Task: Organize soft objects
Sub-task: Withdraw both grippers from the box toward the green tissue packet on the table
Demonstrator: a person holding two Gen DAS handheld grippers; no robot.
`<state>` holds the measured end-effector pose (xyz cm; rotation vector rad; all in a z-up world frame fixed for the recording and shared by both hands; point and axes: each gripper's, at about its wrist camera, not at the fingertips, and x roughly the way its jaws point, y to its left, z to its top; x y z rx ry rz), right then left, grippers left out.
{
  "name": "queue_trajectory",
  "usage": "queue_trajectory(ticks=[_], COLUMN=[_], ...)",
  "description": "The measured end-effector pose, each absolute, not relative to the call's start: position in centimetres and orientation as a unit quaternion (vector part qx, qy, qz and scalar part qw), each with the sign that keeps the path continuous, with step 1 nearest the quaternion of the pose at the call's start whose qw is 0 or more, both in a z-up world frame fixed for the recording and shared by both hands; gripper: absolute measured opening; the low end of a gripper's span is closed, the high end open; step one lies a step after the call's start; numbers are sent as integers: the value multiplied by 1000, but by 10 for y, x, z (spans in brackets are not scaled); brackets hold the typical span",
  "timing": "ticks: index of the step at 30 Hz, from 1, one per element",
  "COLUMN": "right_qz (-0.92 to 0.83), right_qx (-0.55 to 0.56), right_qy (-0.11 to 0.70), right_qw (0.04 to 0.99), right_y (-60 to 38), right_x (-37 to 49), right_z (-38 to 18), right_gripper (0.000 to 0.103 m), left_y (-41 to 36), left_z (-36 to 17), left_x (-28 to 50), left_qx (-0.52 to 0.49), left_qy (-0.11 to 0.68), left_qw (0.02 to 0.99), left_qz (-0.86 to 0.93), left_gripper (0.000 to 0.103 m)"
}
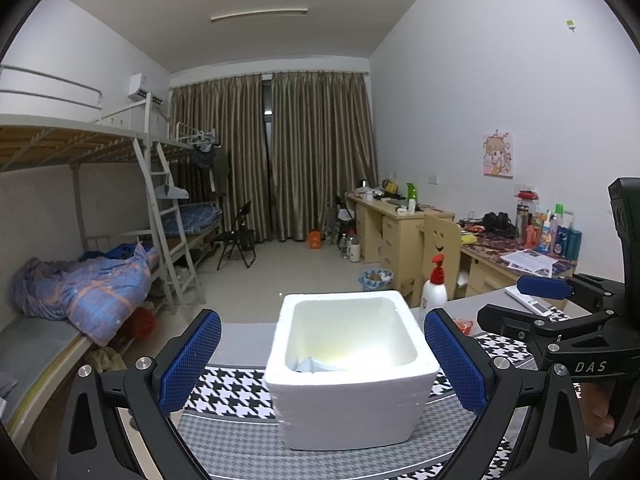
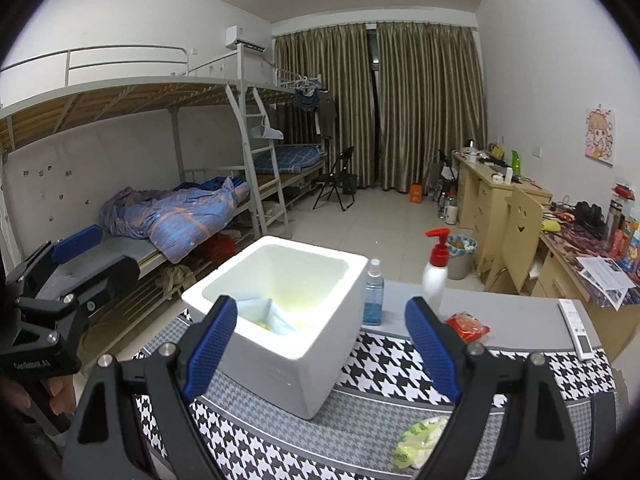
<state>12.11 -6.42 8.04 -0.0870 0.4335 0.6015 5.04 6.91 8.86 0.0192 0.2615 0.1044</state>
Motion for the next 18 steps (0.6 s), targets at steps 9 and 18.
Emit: queue_trajectory(ticks=[9,18], right_qz=[271,240], right_qx=[-35,-30], right_qy=[208,202], right_qw=[939,949], right_y=[-86,-109], right_x=[115,110], right_z=[81,81], right_gripper=[89,89], left_y=[50,34], left_z=[89,86], left_x=[51,52], left_qx=[12,13], left_qy=[128,126], left_qw=[991,992], left_qz=[27,12], left_gripper=[102,102])
